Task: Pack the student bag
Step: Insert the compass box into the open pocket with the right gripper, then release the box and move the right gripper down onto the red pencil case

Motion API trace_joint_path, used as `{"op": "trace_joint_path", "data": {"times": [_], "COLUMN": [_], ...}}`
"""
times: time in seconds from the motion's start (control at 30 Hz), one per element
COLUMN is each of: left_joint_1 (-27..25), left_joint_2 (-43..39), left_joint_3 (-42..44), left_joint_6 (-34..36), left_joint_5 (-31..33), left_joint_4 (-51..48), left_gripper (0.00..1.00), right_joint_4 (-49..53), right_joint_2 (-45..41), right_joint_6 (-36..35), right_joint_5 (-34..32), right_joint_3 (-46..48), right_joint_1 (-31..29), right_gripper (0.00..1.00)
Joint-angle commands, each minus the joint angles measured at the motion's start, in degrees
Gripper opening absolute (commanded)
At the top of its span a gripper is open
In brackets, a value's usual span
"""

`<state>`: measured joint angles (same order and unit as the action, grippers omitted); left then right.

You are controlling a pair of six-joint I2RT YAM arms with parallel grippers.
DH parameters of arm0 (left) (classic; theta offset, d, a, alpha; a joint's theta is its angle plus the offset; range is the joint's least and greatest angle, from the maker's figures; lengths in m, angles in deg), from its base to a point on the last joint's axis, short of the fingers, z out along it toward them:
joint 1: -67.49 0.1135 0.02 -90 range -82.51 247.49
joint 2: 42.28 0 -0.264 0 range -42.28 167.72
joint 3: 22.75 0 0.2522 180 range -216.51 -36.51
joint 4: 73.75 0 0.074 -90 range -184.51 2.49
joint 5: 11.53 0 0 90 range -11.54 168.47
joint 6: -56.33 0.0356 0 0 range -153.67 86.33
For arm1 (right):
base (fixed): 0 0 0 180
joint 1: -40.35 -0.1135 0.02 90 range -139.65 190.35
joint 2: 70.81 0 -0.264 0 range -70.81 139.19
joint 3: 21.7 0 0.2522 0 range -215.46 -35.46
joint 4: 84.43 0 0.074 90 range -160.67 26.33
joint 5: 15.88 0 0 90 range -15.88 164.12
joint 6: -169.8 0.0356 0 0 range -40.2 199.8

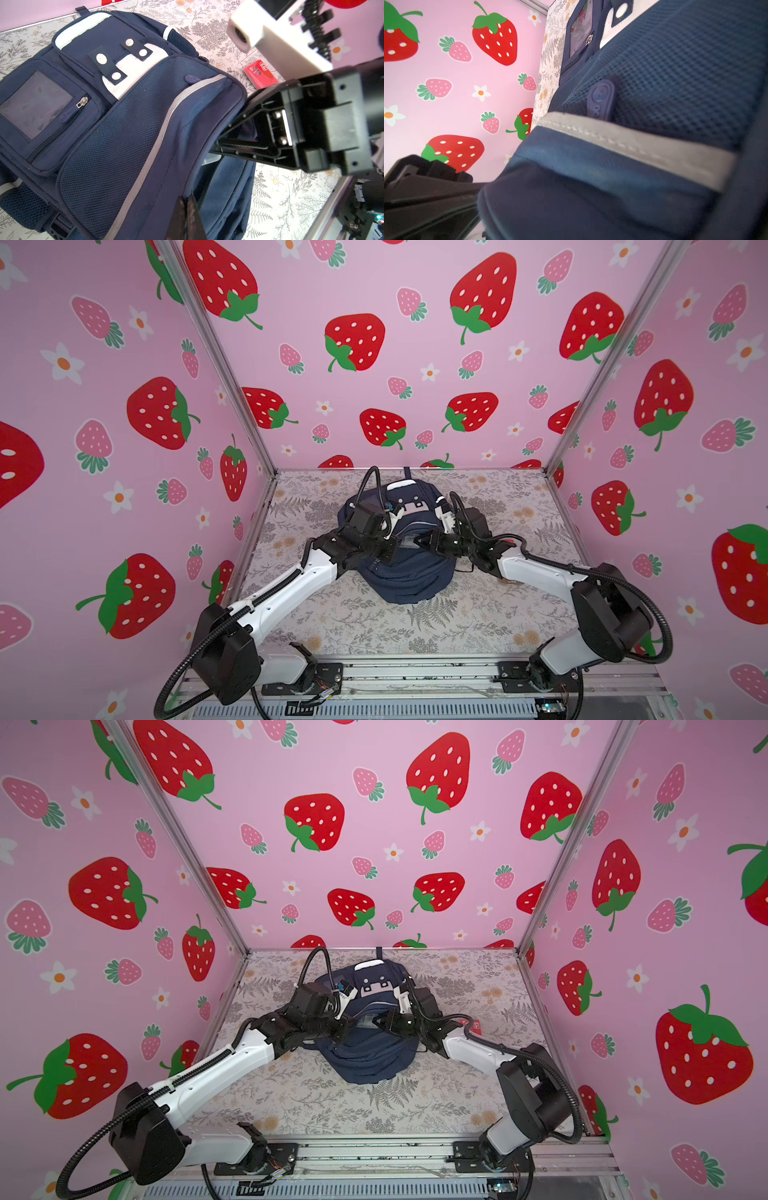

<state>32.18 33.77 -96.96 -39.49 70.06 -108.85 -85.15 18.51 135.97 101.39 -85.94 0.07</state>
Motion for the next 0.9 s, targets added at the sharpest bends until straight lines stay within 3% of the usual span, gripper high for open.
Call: {"op": "trace_joint_path", "data": {"times": [0.0,0.07,0.23,0.47,0.67,0.77,0.87], "left_joint_1": [0.0,0.0,1.0,1.8,1.8,1.8,1.8], "left_joint_2": [-2.7,-3.0,-3.4,-4.1,-3.7,-4.0,-3.9], "left_joint_3": [-0.1,0.1,-0.2,0.5,0.8,1.4,0.9], "left_joint_6": [0.2,0.1,-1.2,-3.0,-2.7,-3.0,-2.9], "left_joint_5": [-2.8,-2.5,0.2,0.2,4.7,7.1,4.9], "left_joint_4": [1.6,1.4,-1.2,-1.9,-2.6,-2.9,-4.6], "left_gripper": [0.00,0.00,0.00,0.00,0.00,0.00,0.00], "right_joint_4": [-0.4,0.3,5.1,11.9,19.7,25.3,33.9], "right_joint_2": [1.5,1.6,-0.5,-6.5,-14.7,-20.2,-25.1], "right_joint_6": [1.6,1.5,-0.6,-3.9,-7.4,-9.3,-10.9], "right_joint_5": [-3.5,-4.6,-7.6,-12.0,-16.3,-20.8,-30.1], "right_joint_3": [-1.9,-2.2,-2.8,-1.7,0.0,1.8,4.0], "right_joint_1": [-0.3,-0.3,-0.2,0.1,2.4,4.7,8.3], "right_gripper": [0.38,0.45,0.51,0.56,0.58,0.58,0.61]}}
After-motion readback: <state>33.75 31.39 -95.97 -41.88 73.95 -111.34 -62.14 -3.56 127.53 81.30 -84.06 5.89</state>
